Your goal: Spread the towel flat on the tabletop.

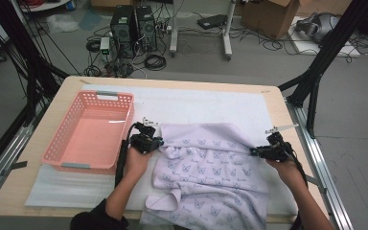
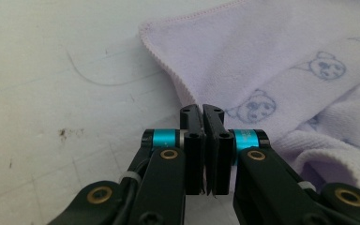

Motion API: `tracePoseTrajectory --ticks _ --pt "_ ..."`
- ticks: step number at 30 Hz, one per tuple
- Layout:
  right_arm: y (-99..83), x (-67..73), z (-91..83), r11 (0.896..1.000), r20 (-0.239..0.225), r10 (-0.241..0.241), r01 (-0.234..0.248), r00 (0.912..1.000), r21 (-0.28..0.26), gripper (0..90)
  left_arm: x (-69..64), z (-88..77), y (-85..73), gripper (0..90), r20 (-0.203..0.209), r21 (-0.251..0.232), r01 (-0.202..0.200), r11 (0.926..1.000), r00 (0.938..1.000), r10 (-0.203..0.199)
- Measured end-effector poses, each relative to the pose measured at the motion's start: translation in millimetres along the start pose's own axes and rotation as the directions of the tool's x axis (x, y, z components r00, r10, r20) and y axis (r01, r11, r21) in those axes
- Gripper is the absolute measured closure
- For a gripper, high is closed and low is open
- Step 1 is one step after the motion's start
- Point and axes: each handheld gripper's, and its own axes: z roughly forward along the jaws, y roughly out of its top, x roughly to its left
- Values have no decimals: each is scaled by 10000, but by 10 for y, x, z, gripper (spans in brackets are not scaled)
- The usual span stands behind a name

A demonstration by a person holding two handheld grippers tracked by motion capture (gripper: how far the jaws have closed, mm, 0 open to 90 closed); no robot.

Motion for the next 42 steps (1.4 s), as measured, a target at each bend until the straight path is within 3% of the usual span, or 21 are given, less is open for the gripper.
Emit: tracePoseTrajectory --ticks 1,4,7,10,12,15,18,21,22,23,24,25,28,30,31,33,34,35,37,39,42 --pt "-22 0 -34 9999 -154 -29 27 9999 -160 698 -10 -3 5 845 -52 -200 -108 9997 9999 107" --pt "11 -50 -160 9935 -76 56 -64 10000 -1136 599 -3 28 52 588 -171 -1079 -16 9942 9999 -2" --pt "117 -138 -248 9787 492 330 -223 9982 -2040 574 16 88 114 539 -25 -1592 255 9869 9997 -262" --pt "233 -239 -213 9718 899 701 -477 9935 -2308 563 52 210 170 520 -137 -1276 394 9910 9990 -415" --pt "305 -291 -125 9744 1080 858 -608 9904 -2166 537 68 295 205 508 -117 -1021 577 9931 9982 -592" --pt "388 -340 65 9800 822 1068 -909 9909 -1771 522 71 401 205 496 -247 -770 626 9951 9976 -647" --pt "469 -290 270 9927 493 560 -503 9972 -1092 555 54 408 212 513 -485 -759 279 9967 9983 -317" --pt "504 -233 430 9990 329 129 -114 9994 -437 654 106 380 213 697 -505 -619 -141 9980 9987 110" --pt "523 -189 449 9985 745 -324 355 9967 -412 705 132 376 218 819 -188 -572 -17 9984 9998 6" --pt "537 -188 458 9983 765 -455 481 9960 -329 773 137 378 230 848 -219 -535 -57 9985 9997 46" --pt "551 -199 456 9981 667 -548 566 9963 -257 845 134 380 245 854 -424 -531 -170 9984 9990 148" --pt "566 -220 463 9982 472 -541 553 9974 -236 850 134 382 255 857 -588 -747 -158 9971 9982 115" --pt "613 -283 451 9968 830 -469 520 9955 -613 861 163 393 275 859 -813 -1146 238 9931 9961 -332" --pt "626 -373 413 9913 1283 -55 223 9917 -1298 861 166 386 313 858 -953 -1199 75 9928 9953 -191" --pt "634 -419 383 9857 1602 179 95 9869 -1684 862 161 370 338 858 -1008 -1518 45 9884 9947 -200" --pt "647 -476 313 9634 2234 704 -82 9722 -2679 862 166 336 369 861 -1345 -2124 -17 9772 9905 -275" --pt "652 -490 282 9478 2545 977 -120 9621 -3186 862 185 333 373 860 -1330 -2392 199 9708 9897 -530" --pt "657 -508 261 9315 2557 1162 -160 9598 -3635 861 204 340 371 859 -1250 -2588 460 9648 9889 -807" --pt "670 -510 257 9145 2714 1525 -316 9503 -4034 847 214 361 361 801 -1286 -2631 574 9631 9872 -939" --pt "671 -499 269 9138 2888 1763 -474 9410 -4035 721 210 378 346 615 -1027 -2316 731 9701 9898 -991" --pt "647 -518 242 9313 2807 1684 -592 9449 -3595 643 165 331 336 523 -863 -2010 355 9789 9948 -538"
